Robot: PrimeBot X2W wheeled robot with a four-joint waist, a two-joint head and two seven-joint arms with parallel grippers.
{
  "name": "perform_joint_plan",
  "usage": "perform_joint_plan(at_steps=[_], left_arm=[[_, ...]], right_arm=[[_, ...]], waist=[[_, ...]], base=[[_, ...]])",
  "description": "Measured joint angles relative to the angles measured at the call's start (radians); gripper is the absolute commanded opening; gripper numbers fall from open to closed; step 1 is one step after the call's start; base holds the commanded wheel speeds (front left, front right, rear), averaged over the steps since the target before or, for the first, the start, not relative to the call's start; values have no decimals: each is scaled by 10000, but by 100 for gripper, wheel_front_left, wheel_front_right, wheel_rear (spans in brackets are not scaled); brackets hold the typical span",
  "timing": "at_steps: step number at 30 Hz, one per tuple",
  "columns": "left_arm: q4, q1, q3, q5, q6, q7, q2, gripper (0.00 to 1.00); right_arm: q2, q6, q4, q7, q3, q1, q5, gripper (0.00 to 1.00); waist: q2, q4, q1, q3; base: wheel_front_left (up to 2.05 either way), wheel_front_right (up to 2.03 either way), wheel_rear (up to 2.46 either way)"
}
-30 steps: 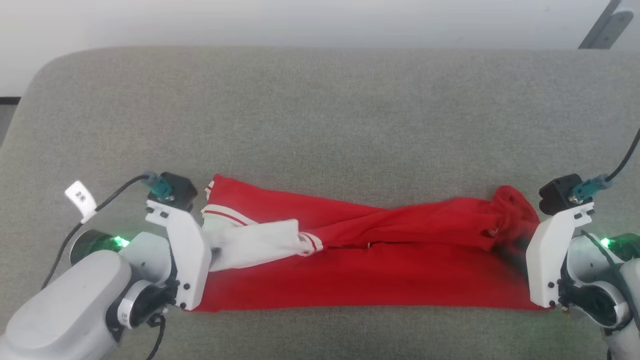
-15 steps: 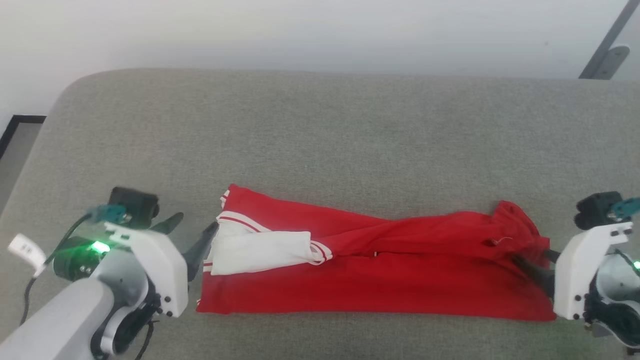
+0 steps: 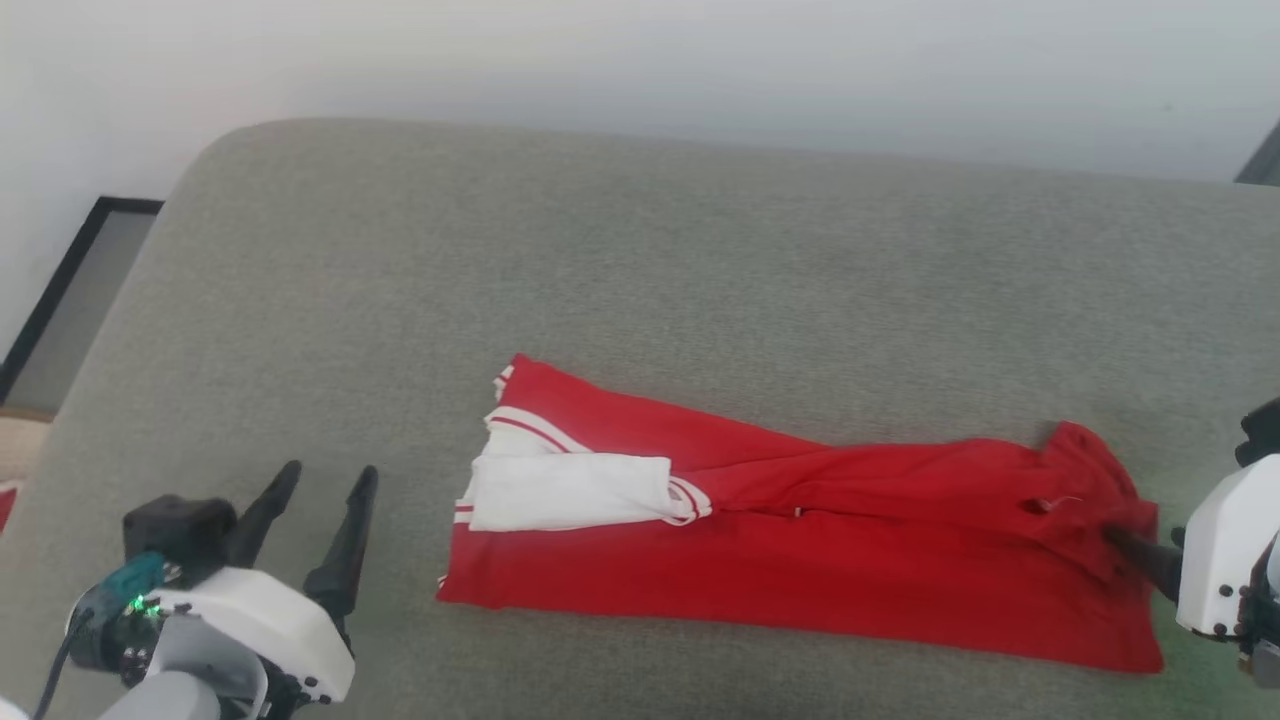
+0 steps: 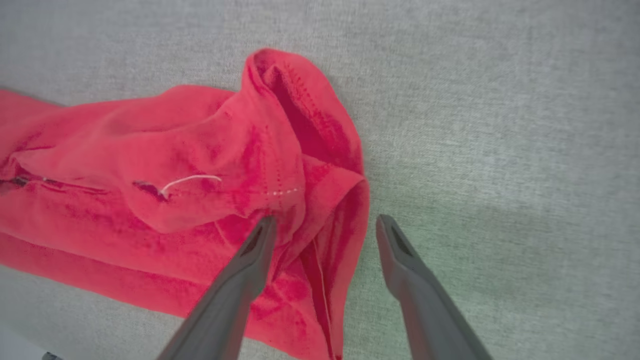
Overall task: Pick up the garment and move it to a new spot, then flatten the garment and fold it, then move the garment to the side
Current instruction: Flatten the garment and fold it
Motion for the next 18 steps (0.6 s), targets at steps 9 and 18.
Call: perform_joint_plan(at_steps=[9, 18], left_arm=[[-46, 798, 805, 173, 309, -746, -454, 100], [-52, 1378, 2071, 907, -148, -823, -1302, 100]], right_arm=[[247, 0, 1534, 161, 240, -545, -286, 100], [221, -35, 2918, 500, 874, -1369, 416, 0]], waist=[[0, 615, 0, 187], [0, 890, 1, 347]], base=[[0, 0, 0], [0, 0, 0]])
